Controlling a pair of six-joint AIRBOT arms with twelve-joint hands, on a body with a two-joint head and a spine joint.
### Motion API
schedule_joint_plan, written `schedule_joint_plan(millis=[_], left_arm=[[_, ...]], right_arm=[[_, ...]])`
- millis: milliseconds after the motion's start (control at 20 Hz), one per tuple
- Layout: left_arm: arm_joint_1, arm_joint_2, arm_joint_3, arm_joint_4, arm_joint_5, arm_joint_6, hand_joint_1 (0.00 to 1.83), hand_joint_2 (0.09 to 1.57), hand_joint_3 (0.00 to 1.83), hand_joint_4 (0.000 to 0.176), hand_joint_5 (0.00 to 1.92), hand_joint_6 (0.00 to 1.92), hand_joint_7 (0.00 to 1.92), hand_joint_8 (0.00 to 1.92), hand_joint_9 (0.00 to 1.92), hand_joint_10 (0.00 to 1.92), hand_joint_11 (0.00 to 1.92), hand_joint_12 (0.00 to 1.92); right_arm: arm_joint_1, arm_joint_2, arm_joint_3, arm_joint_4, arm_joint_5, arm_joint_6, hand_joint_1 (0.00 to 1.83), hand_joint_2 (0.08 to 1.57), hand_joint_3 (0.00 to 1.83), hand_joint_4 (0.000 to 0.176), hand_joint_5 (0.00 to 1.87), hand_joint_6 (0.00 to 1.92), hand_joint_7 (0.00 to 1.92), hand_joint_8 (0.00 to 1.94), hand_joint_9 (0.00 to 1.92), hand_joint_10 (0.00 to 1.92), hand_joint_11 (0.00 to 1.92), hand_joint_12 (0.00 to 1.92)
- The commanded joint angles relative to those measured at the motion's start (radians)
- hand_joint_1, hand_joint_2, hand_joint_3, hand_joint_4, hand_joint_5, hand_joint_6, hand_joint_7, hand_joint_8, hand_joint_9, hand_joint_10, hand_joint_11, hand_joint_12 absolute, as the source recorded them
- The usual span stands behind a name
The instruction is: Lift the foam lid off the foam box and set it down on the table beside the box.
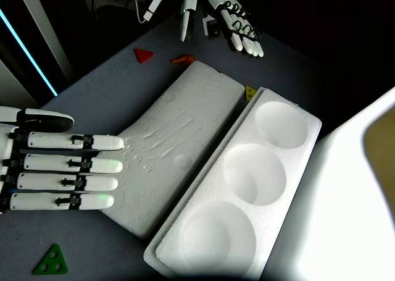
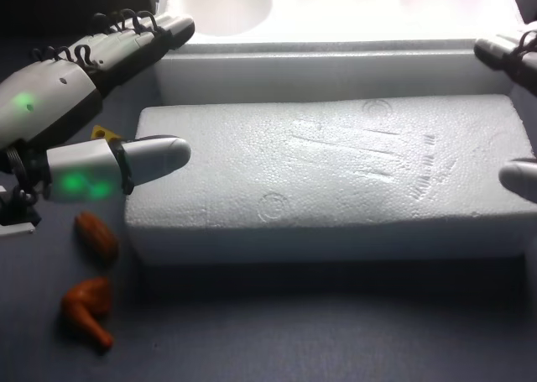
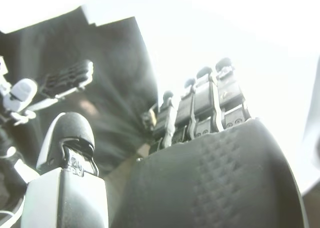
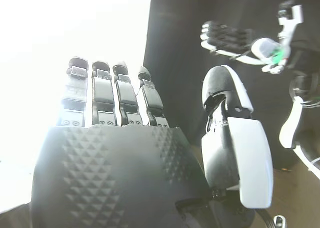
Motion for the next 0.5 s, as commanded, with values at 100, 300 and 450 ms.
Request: schedule_joint_plan(millis=[100,300,450], left_arm=[[-0.036,-0.008,0.016,0.009,-0.085,-0.008,0.37,1.21,0.00,0.045,0.01,0.00,0.00,0.00,0.00,0.00,0.00,0.00],[-0.089,-0.027,0.039,0.068,-0.042,-0.023,0.31,1.21,0.00,0.016,0.00,0.00,0.00,0.00,0.00,0.00,0.00,0.00],[-0.114,-0.038,0.048,0.100,-0.018,-0.032,0.27,1.22,0.00,0.029,0.00,0.00,0.00,0.00,0.00,0.00,0.00,0.00]], right_arm=[[0.053,-0.010,0.023,-0.010,0.075,-0.003,0.28,1.26,0.00,0.044,0.00,0.00,0.00,0.00,0.00,0.00,0.02,0.01],[0.130,-0.047,0.058,-0.055,0.001,-0.012,0.33,1.36,0.00,0.022,0.00,0.00,0.00,0.00,0.00,0.00,0.00,0.70],[0.167,-0.071,0.076,-0.079,-0.038,-0.015,0.26,1.31,0.00,0.036,0.00,0.00,0.00,0.00,0.00,0.00,0.00,0.29]])
